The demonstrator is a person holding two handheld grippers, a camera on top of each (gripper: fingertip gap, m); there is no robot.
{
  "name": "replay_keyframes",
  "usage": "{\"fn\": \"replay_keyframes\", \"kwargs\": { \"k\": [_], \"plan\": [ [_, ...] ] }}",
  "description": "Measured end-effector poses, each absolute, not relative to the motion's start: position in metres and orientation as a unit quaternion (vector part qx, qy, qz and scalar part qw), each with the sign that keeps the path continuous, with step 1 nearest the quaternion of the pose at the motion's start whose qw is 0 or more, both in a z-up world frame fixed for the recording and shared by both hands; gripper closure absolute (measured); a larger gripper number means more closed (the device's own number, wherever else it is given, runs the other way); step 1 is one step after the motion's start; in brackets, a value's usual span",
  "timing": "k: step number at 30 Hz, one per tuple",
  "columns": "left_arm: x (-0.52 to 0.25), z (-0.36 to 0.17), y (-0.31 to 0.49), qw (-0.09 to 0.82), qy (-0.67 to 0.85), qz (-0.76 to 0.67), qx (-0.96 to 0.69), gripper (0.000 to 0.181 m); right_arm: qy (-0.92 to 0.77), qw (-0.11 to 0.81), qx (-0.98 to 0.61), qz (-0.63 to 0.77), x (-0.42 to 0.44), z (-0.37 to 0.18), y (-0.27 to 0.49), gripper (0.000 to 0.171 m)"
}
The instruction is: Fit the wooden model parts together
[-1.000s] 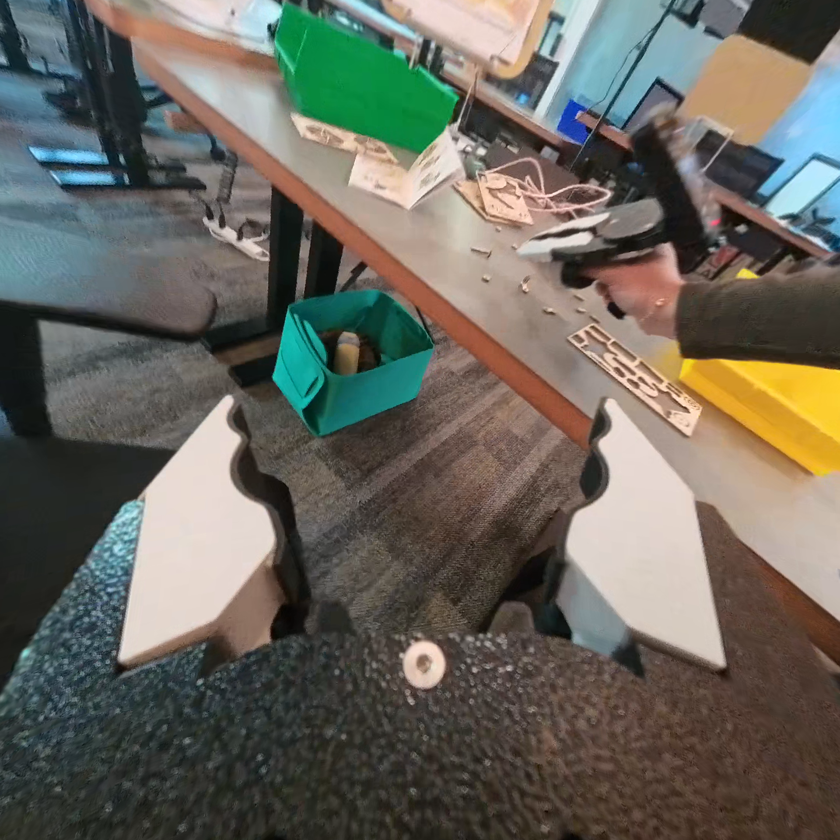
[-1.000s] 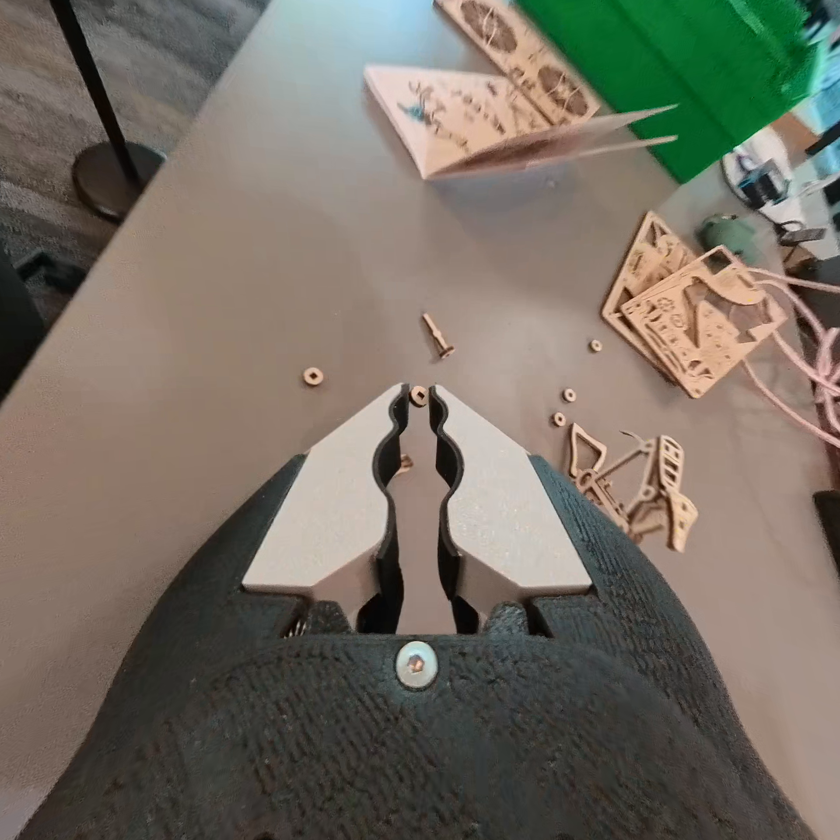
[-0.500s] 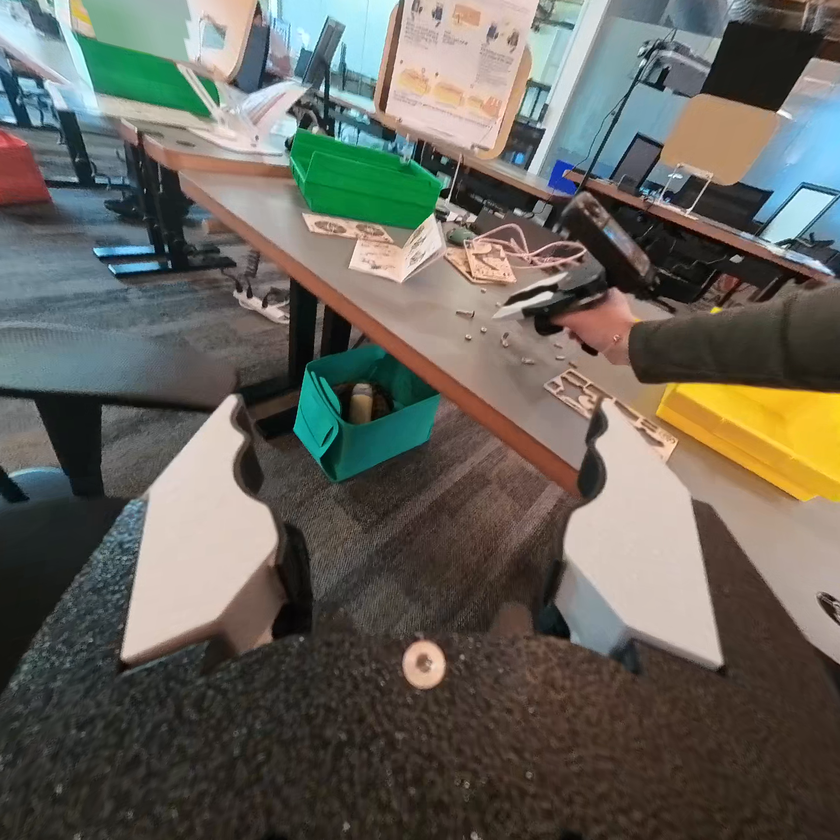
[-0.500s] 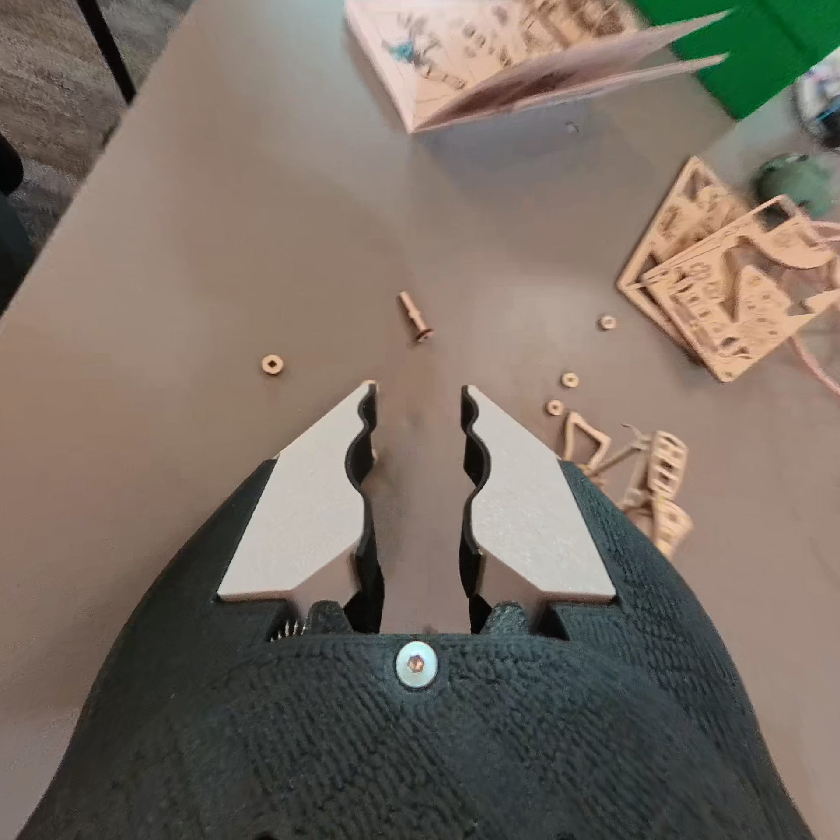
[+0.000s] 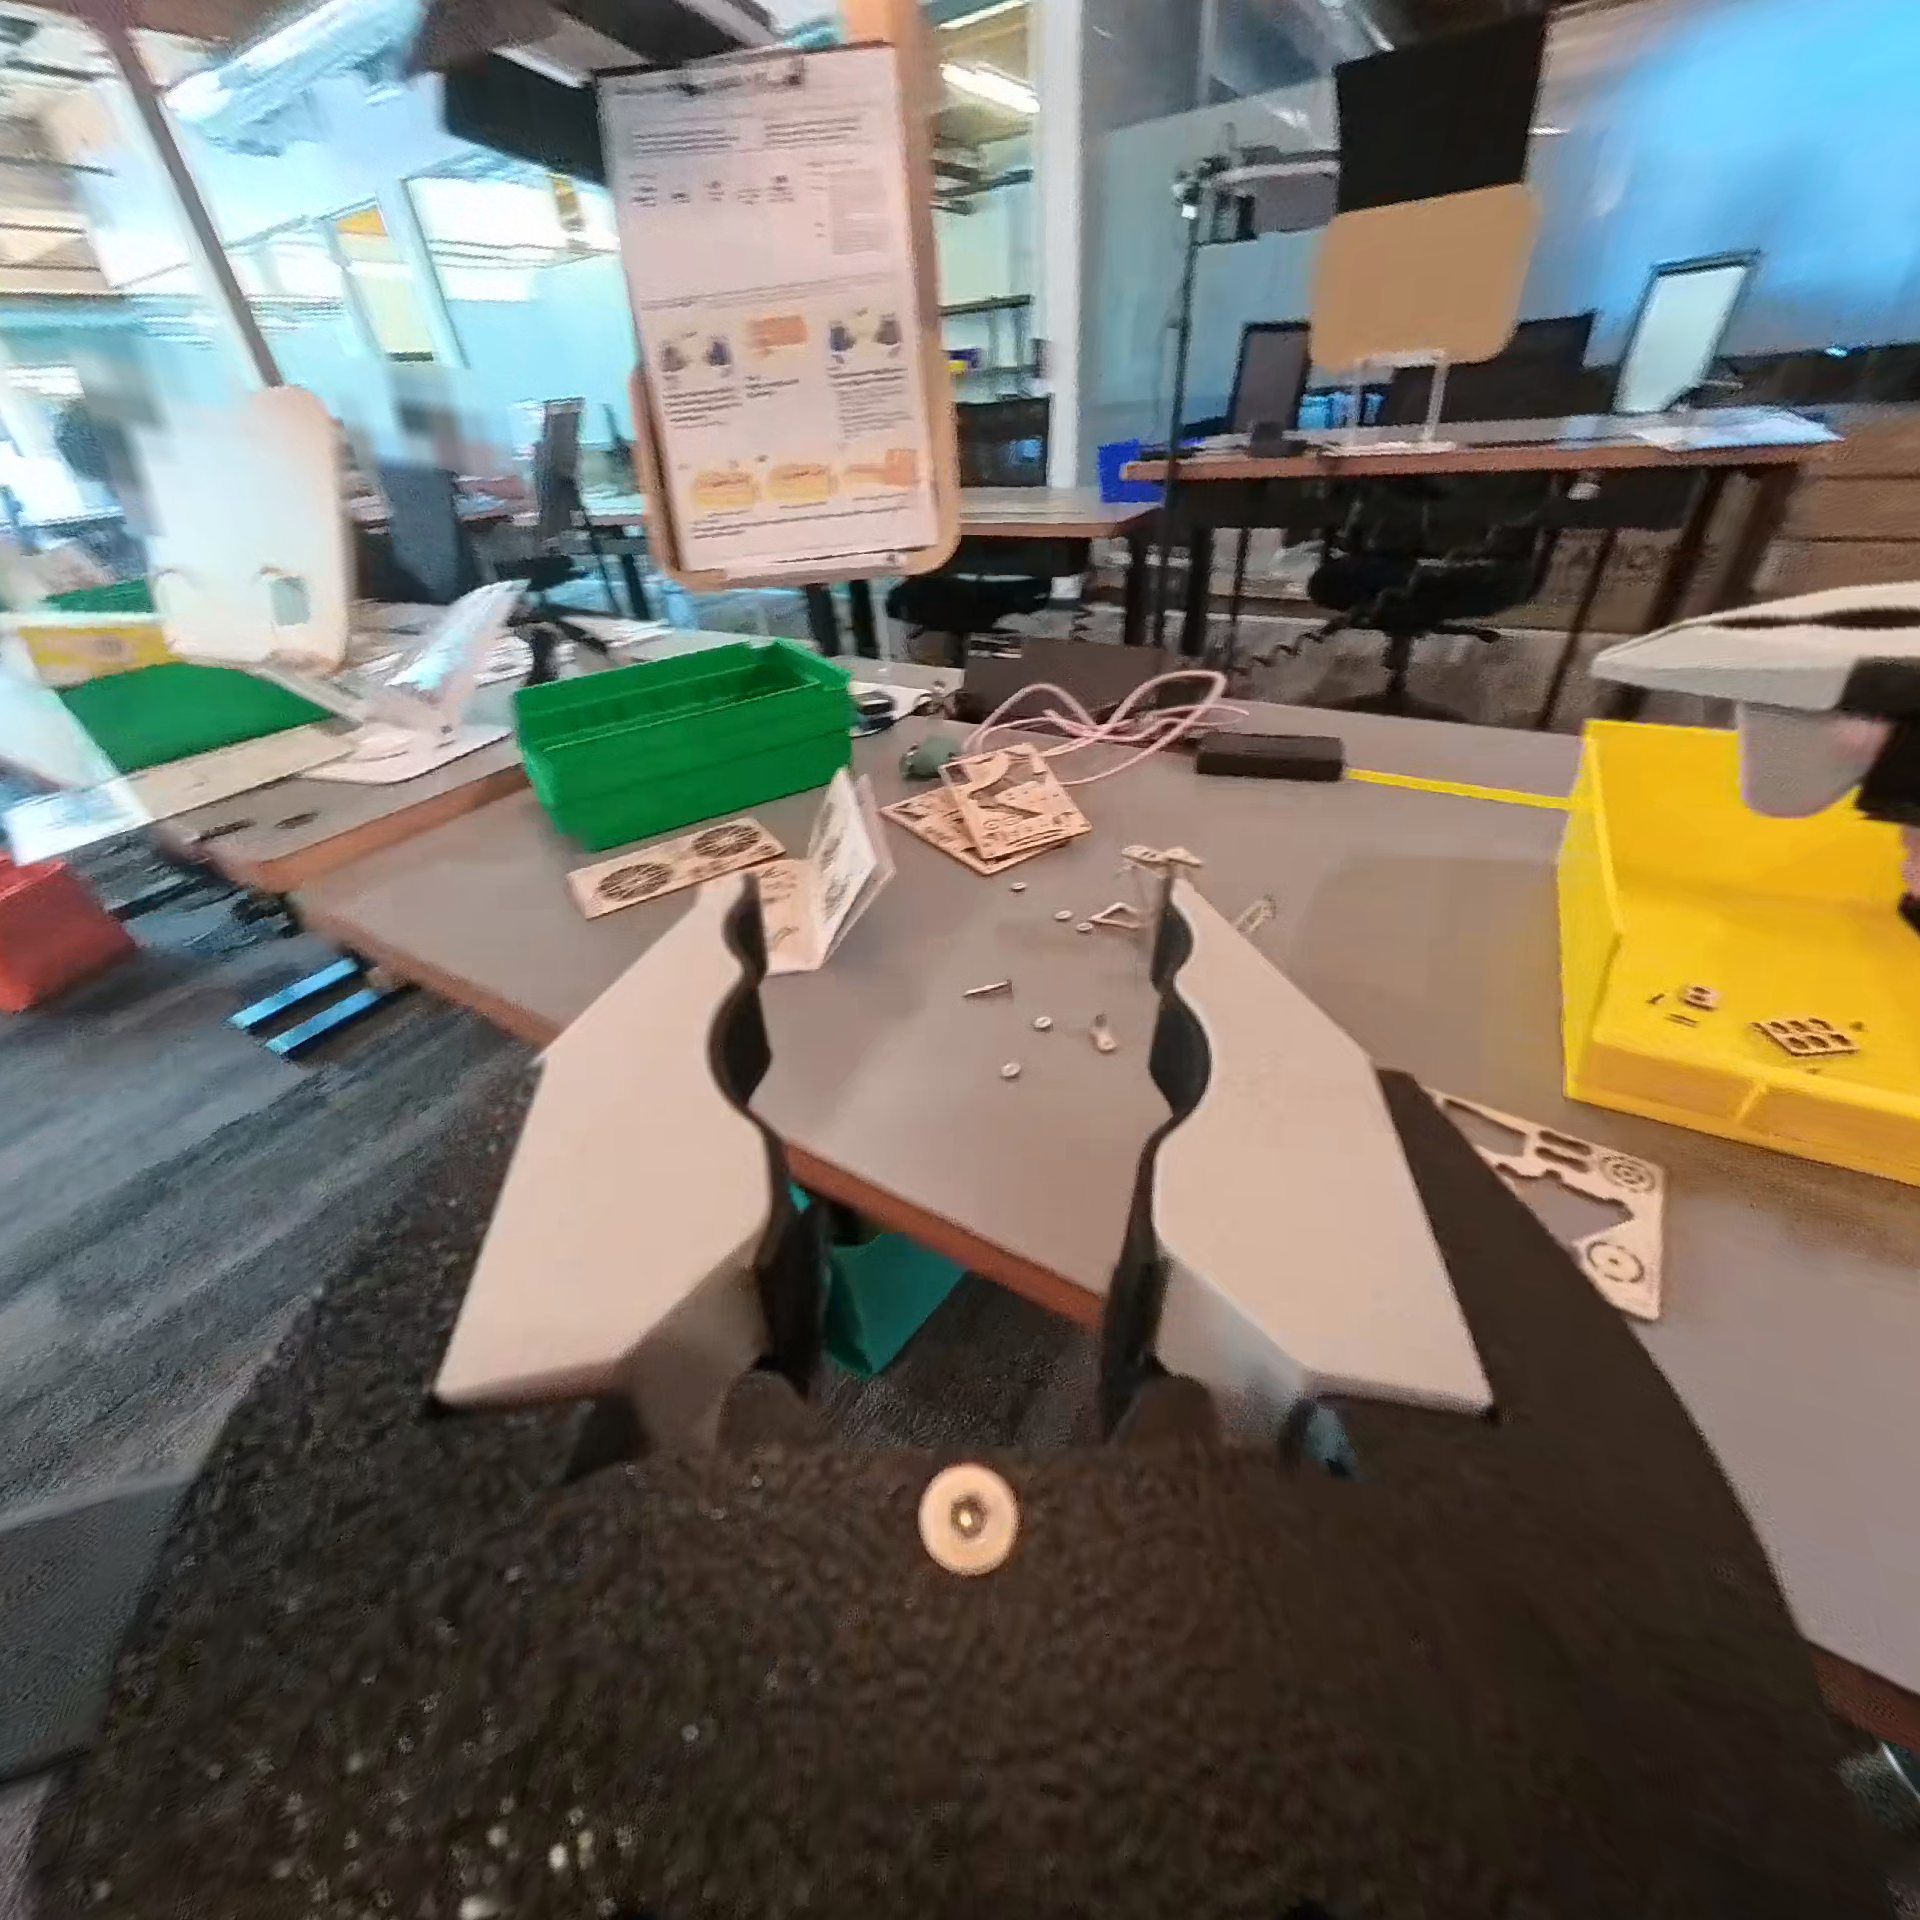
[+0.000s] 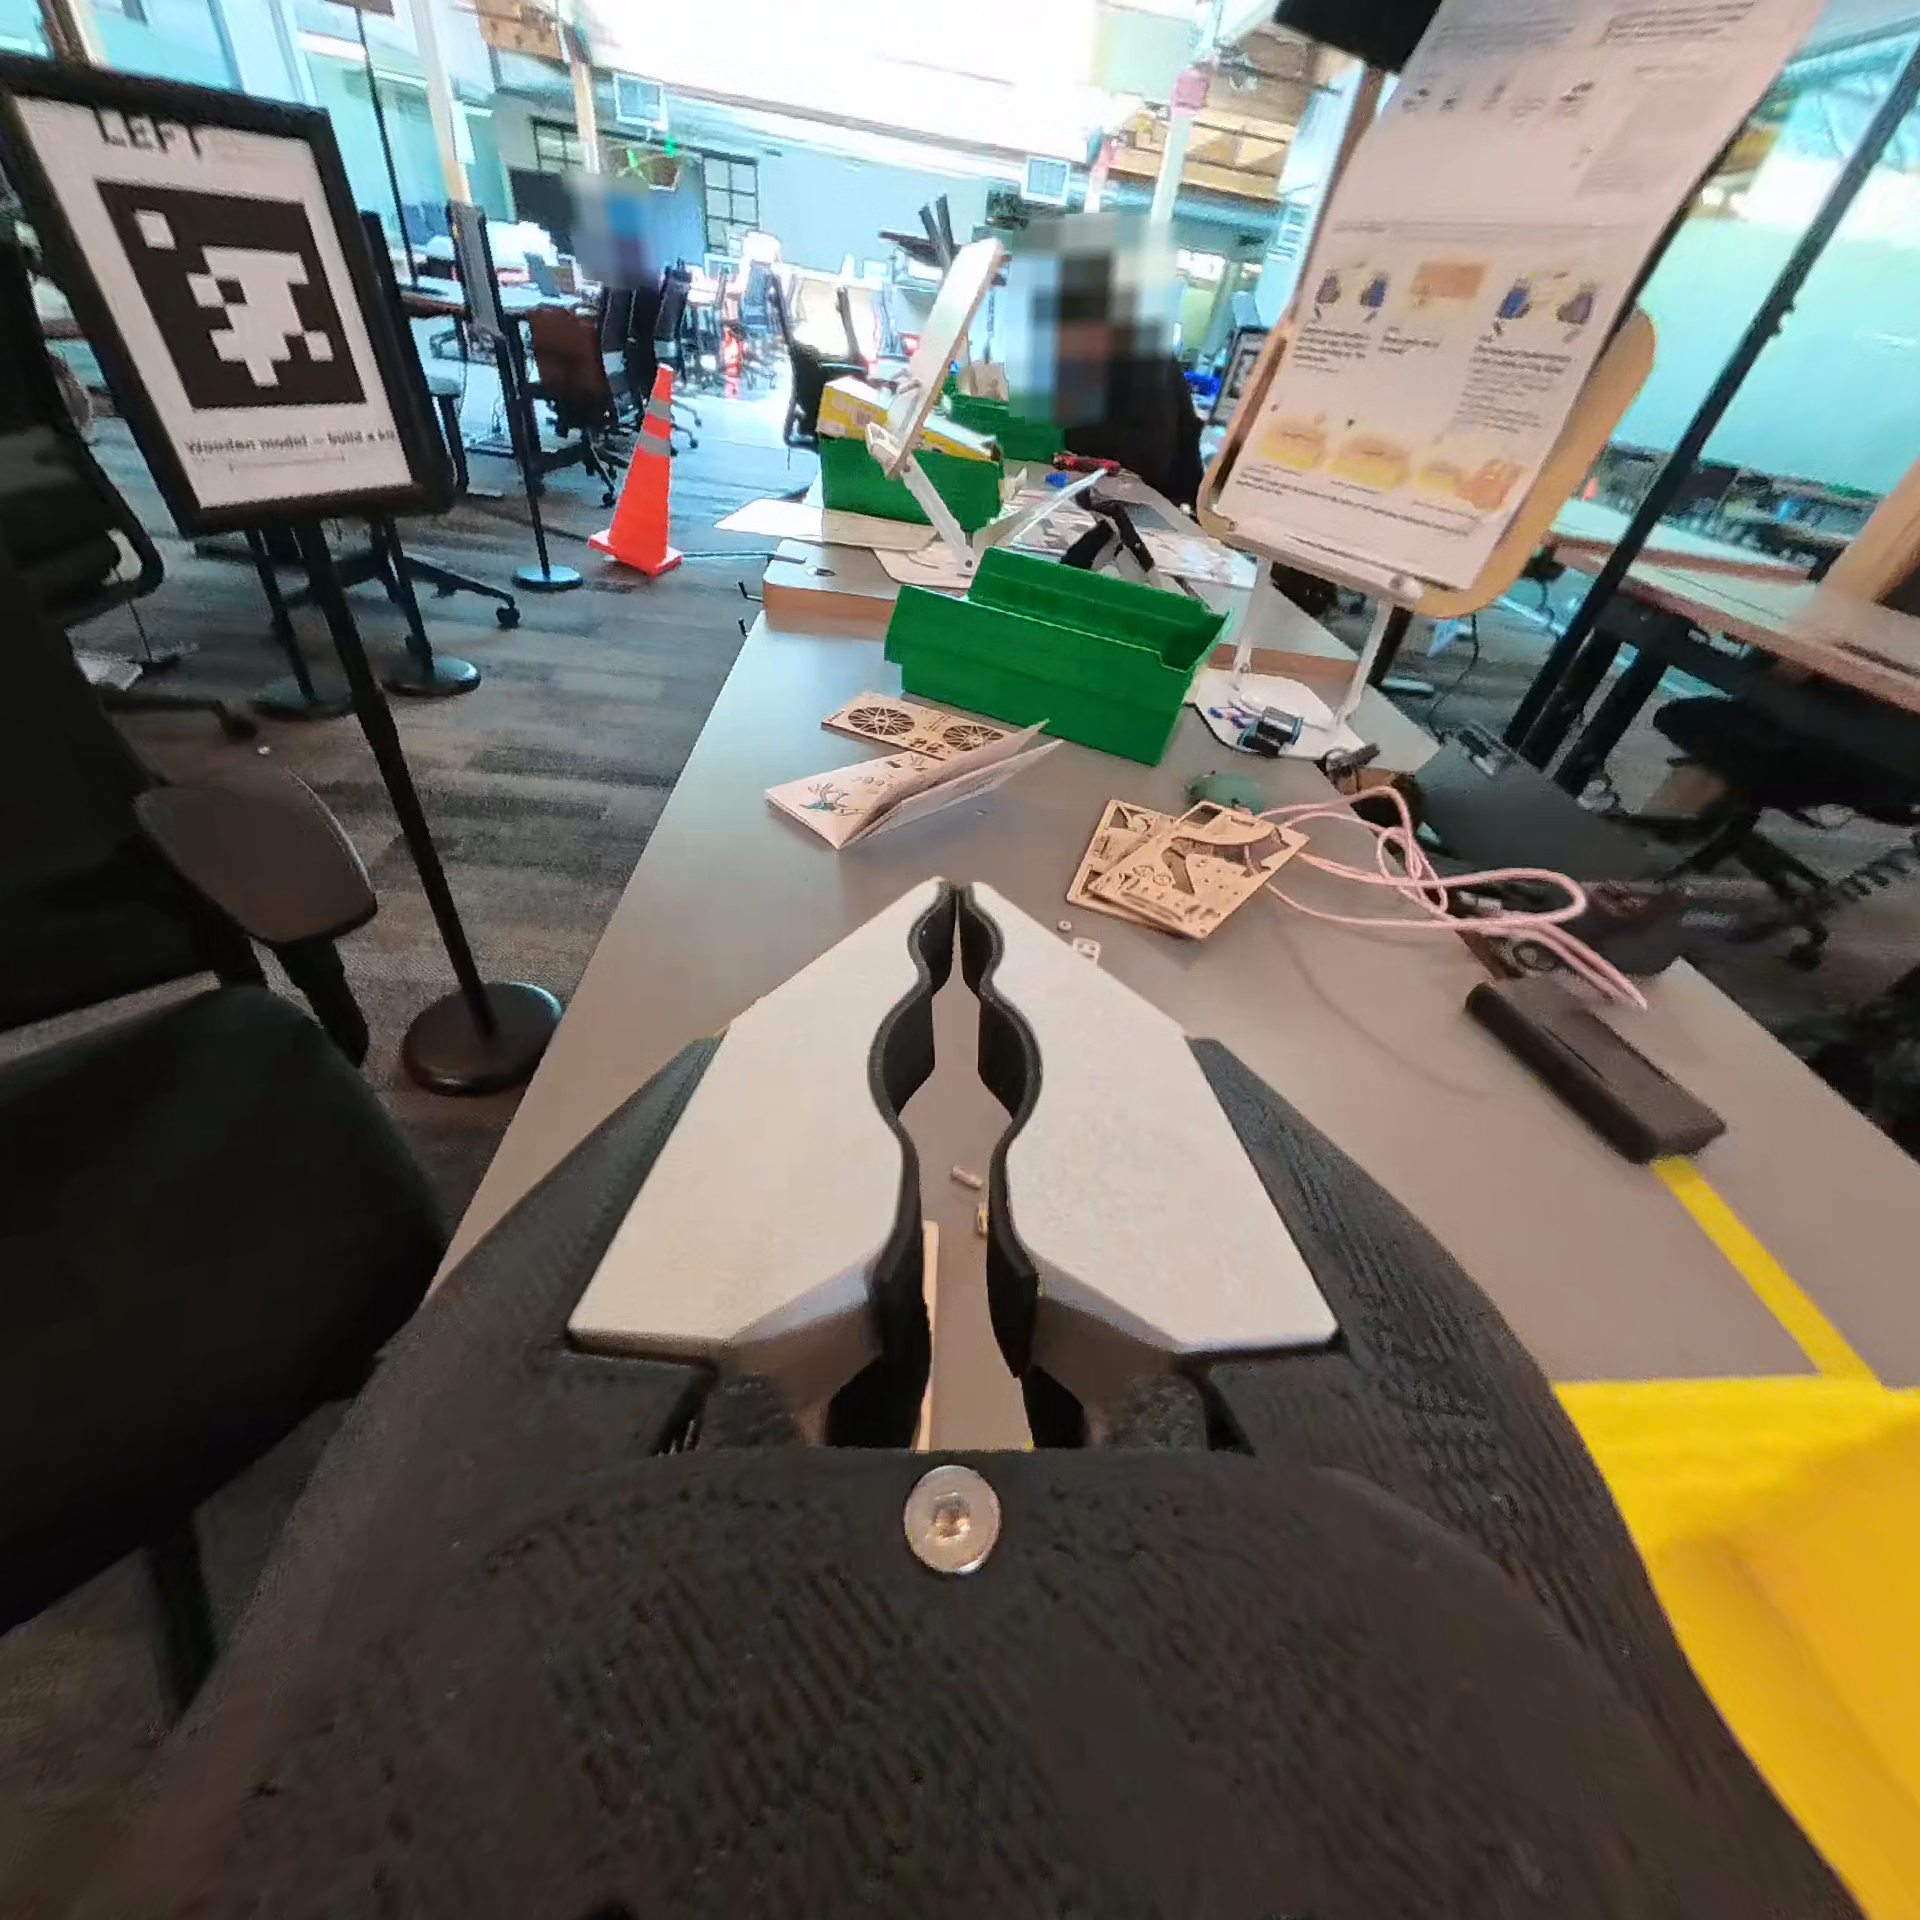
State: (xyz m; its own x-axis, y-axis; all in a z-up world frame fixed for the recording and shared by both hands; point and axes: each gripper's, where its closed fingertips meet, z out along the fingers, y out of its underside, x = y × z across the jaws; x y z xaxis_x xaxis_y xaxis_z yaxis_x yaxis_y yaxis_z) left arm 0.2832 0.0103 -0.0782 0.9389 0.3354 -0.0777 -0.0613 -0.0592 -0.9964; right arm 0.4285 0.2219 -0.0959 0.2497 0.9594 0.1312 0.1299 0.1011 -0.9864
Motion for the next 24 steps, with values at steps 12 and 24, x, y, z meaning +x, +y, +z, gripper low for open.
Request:
{"fn": "replay_keyframes", "kwargs": {
  "k": [12,24],
  "plan": [
    [0.285,-0.102,0.157,0.667,0.036,0.052,-0.743,0.111,-0.37,0.611,-0.601,0.358,0.498,-0.065,0.268,0.159],
    [0.243,-0.196,0.301,0.615,0.3,0.0,-0.729,0.102,-0.092,0.696,-0.691,0.172,0.536,-0.122,0.266,0.149]
  ]
}}
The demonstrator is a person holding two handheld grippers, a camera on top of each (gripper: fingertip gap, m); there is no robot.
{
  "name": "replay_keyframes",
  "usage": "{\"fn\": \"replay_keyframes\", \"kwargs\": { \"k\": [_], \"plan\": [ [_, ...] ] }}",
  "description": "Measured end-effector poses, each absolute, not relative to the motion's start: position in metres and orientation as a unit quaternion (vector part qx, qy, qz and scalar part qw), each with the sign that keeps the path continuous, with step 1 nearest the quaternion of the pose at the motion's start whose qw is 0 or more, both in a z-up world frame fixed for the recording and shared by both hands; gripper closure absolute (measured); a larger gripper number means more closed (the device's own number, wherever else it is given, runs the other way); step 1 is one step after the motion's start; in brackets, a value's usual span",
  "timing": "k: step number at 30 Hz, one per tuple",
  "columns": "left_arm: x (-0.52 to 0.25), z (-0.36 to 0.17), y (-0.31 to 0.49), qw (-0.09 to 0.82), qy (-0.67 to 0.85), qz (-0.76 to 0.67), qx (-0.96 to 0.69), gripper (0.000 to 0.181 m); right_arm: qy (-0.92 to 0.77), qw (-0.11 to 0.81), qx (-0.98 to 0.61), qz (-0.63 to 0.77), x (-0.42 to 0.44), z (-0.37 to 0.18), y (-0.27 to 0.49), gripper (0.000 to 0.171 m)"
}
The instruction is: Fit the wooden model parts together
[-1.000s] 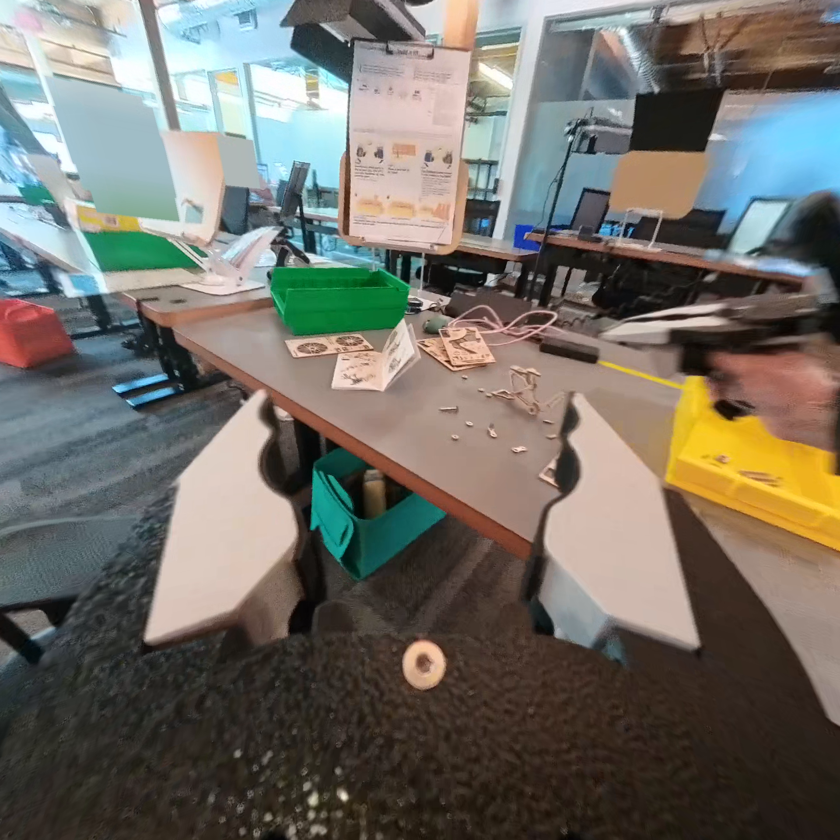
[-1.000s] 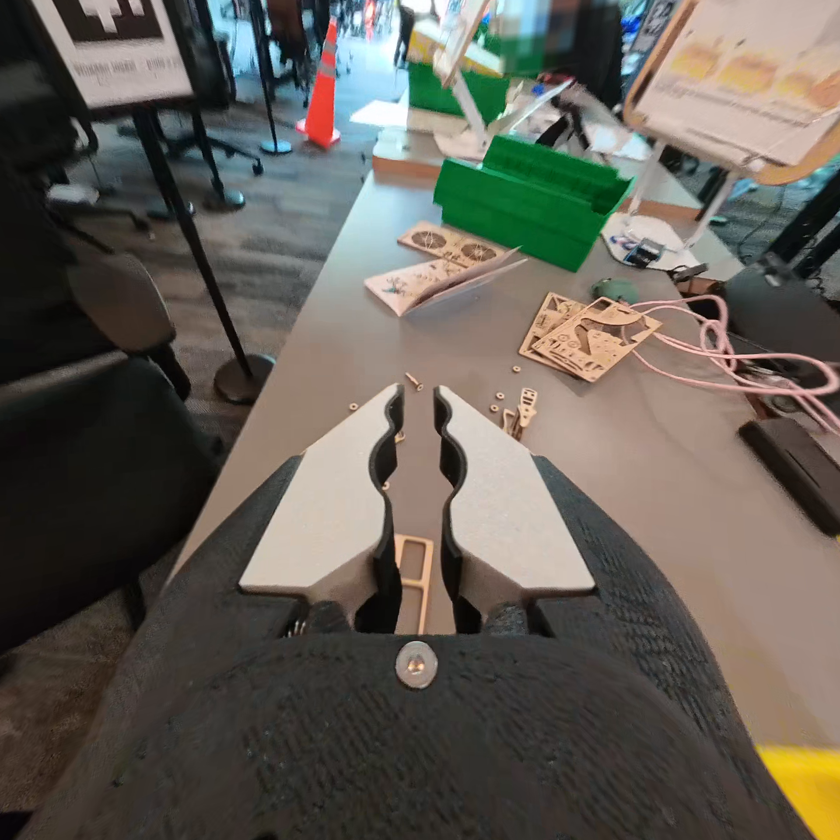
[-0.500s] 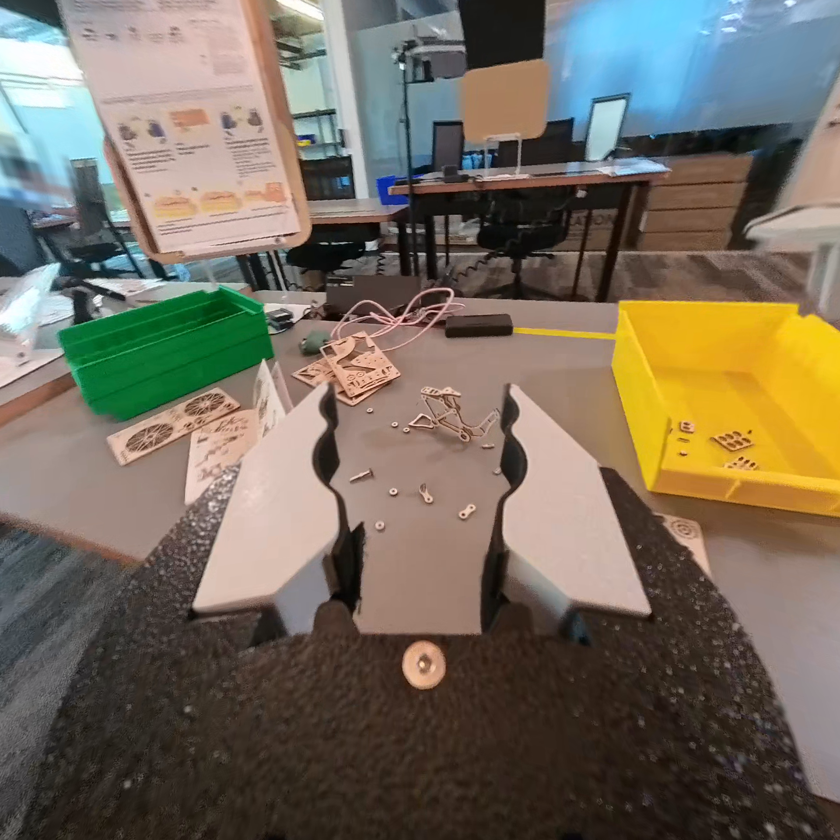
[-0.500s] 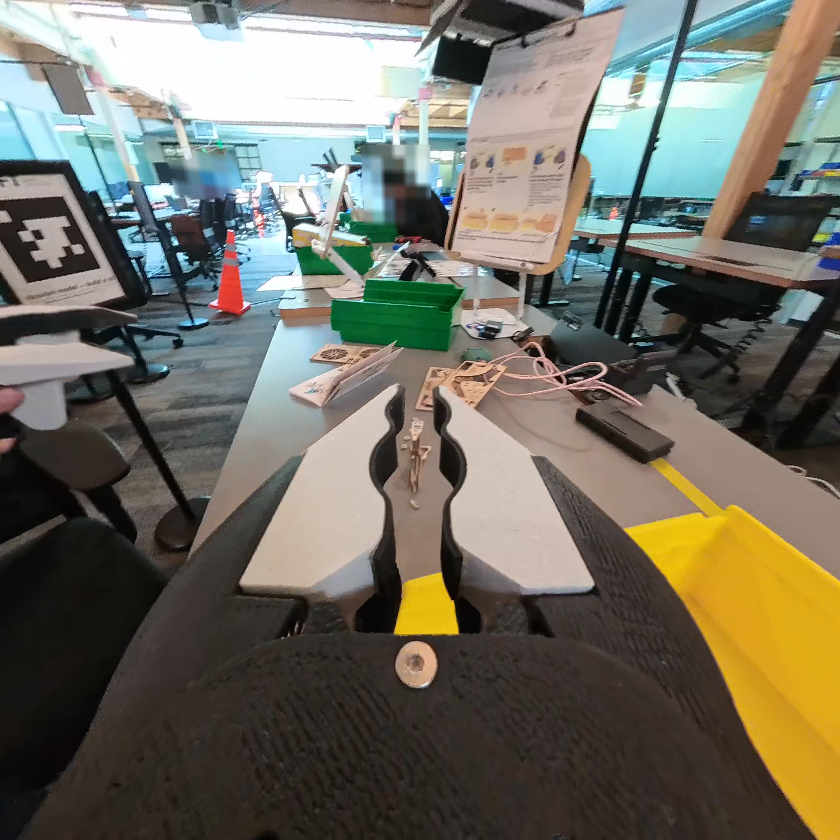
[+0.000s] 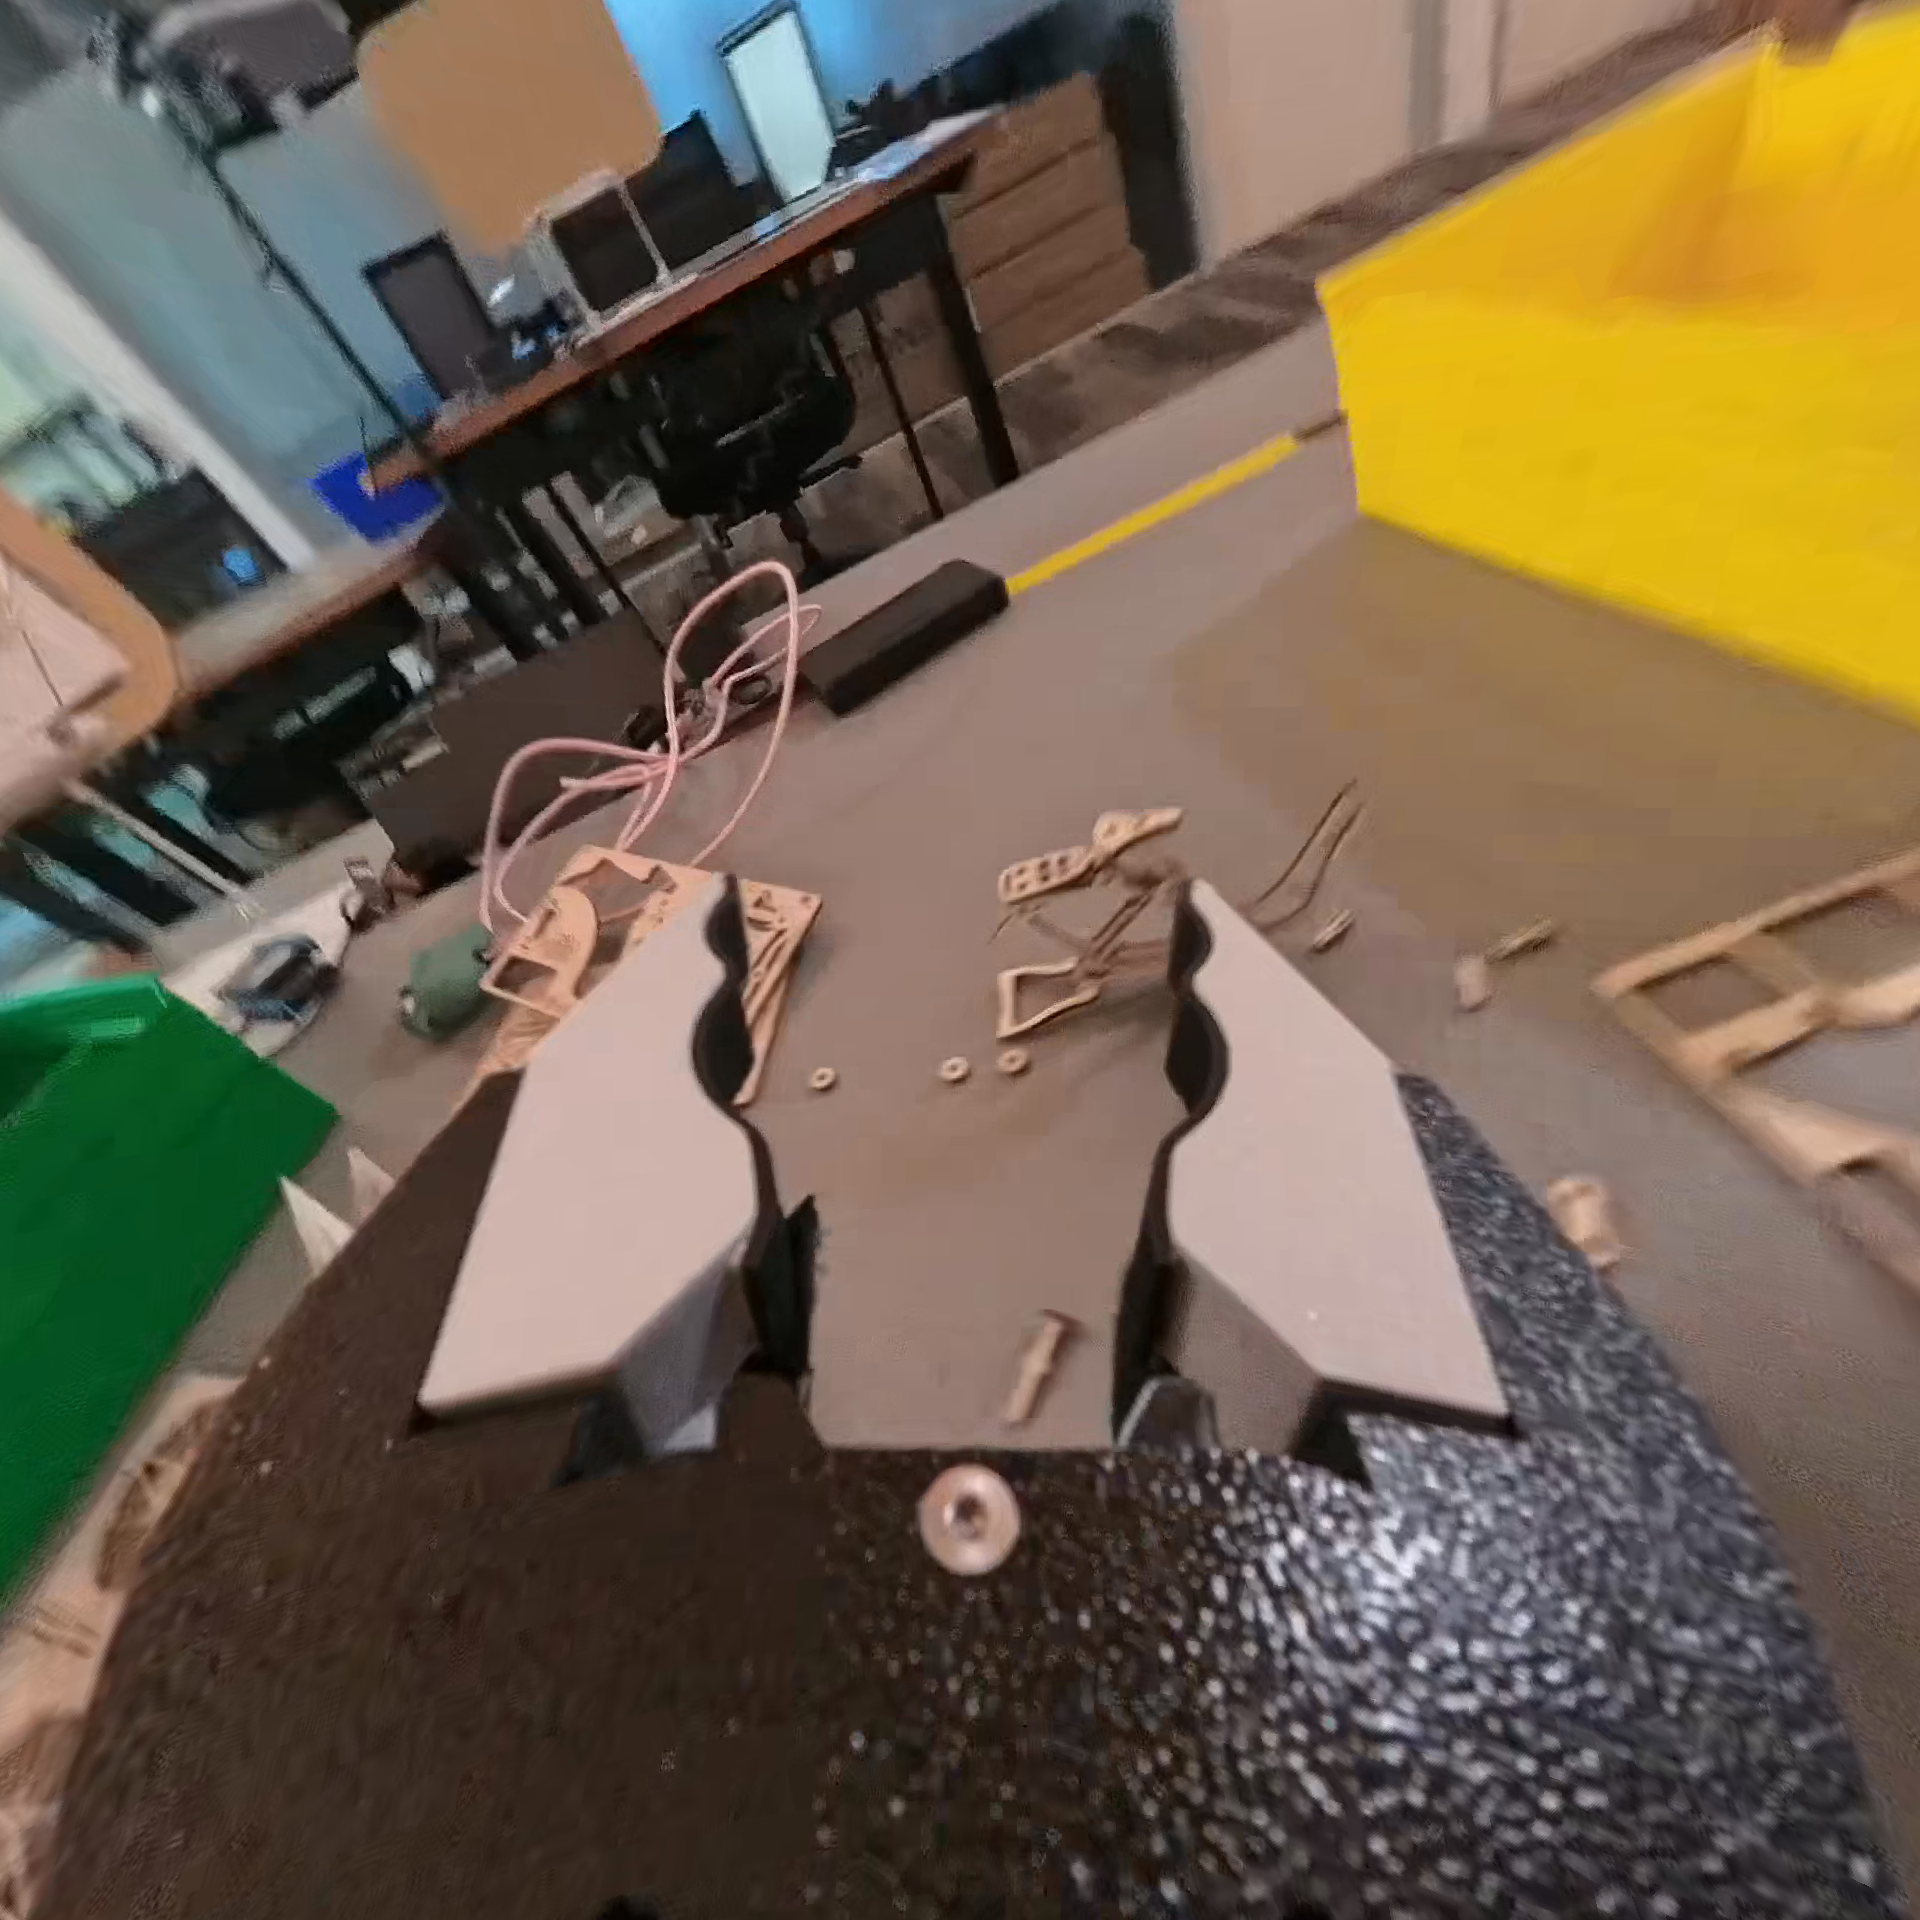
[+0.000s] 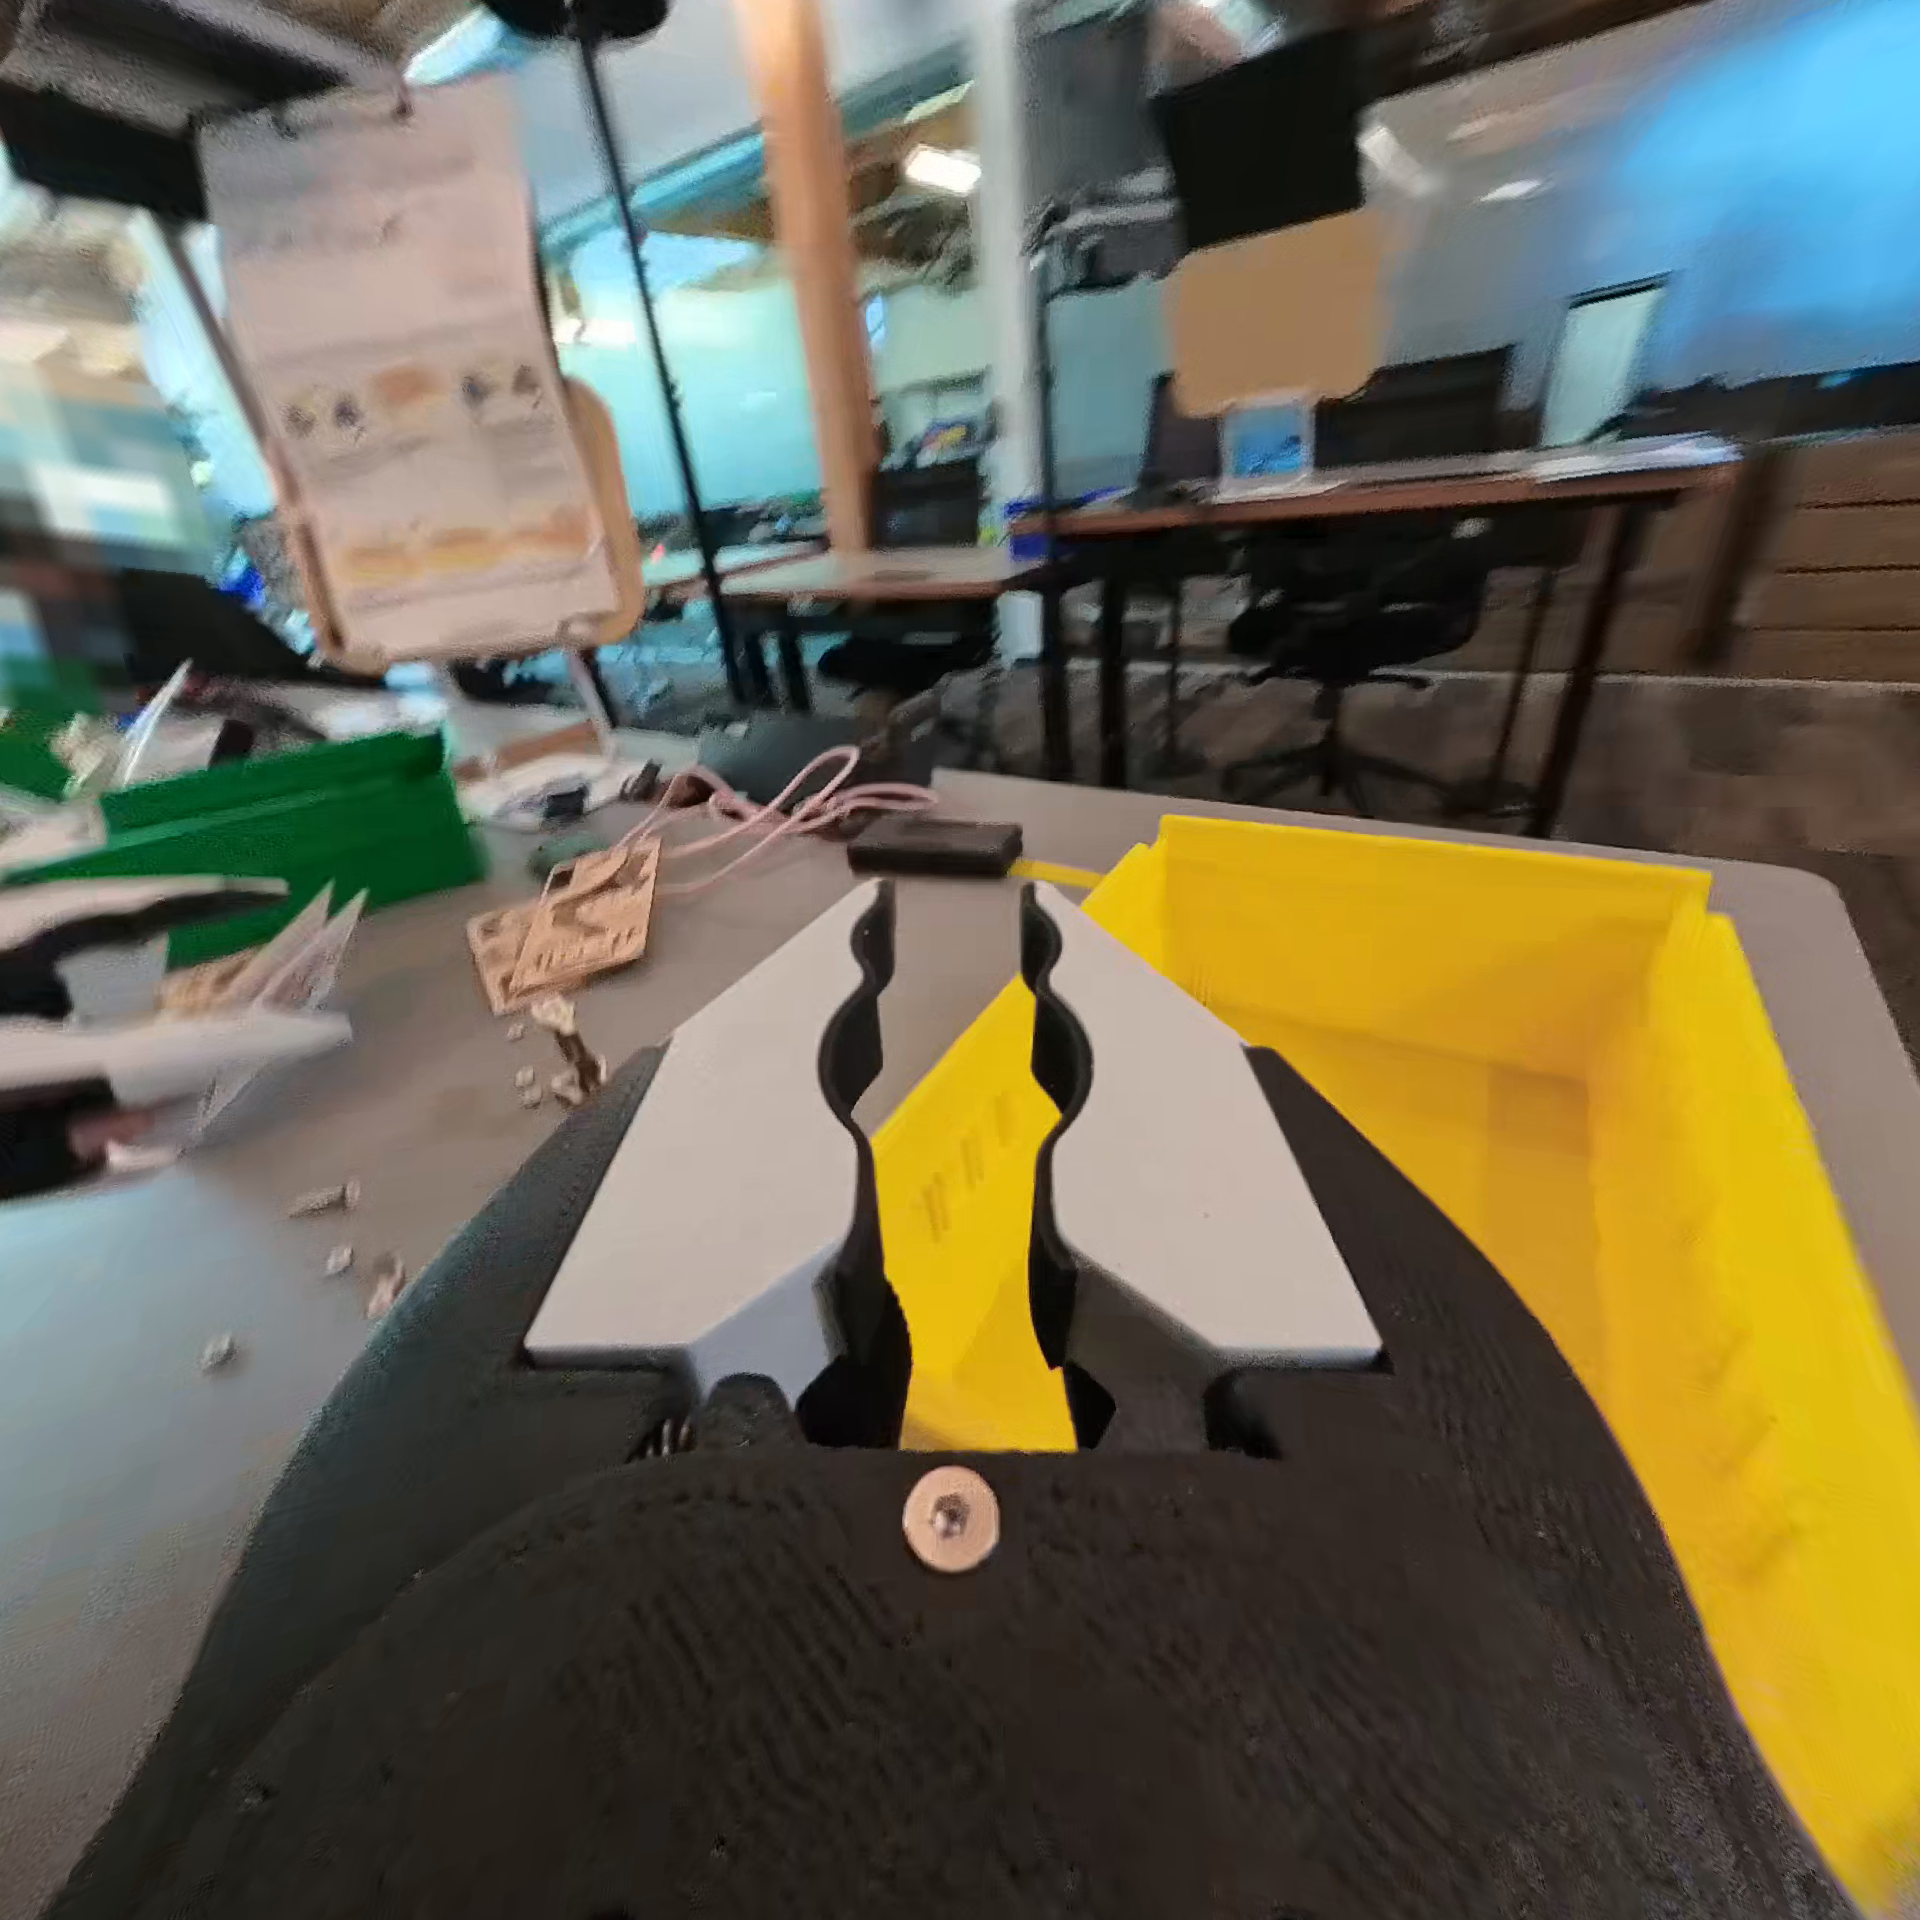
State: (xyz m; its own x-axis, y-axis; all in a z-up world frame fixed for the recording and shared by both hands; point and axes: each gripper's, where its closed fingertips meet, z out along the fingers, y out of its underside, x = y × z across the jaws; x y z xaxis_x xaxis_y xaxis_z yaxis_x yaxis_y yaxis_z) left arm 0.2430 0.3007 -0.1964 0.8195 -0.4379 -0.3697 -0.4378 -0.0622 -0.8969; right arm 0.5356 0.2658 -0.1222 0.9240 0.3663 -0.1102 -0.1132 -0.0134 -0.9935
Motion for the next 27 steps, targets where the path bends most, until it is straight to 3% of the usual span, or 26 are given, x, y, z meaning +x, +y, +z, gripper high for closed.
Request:
{"fn": "replay_keyframes", "kwargs": {
  "k": [10,13,20,27],
  "plan": [
    [0.212,-0.253,0.321,0.638,0.321,-0.023,-0.7,0.1,-0.124,0.742,-0.643,0.142,0.445,-0.17,0.283,0.144],
    [0.223,-0.233,0.315,0.682,0.347,-0.007,-0.644,0.105,-0.144,0.754,-0.629,0.119,0.441,-0.195,0.272,0.144],
    [0.249,-0.217,0.284,0.72,0.413,-0.016,-0.557,0.098,-0.174,0.793,-0.574,0.104,0.432,-0.175,0.248,0.144],
    [0.235,-0.171,0.248,0.799,0.356,-0.119,-0.47,0.111,-0.204,0.771,-0.596,0.091,0.421,-0.187,0.253,0.143]
  ]
}}
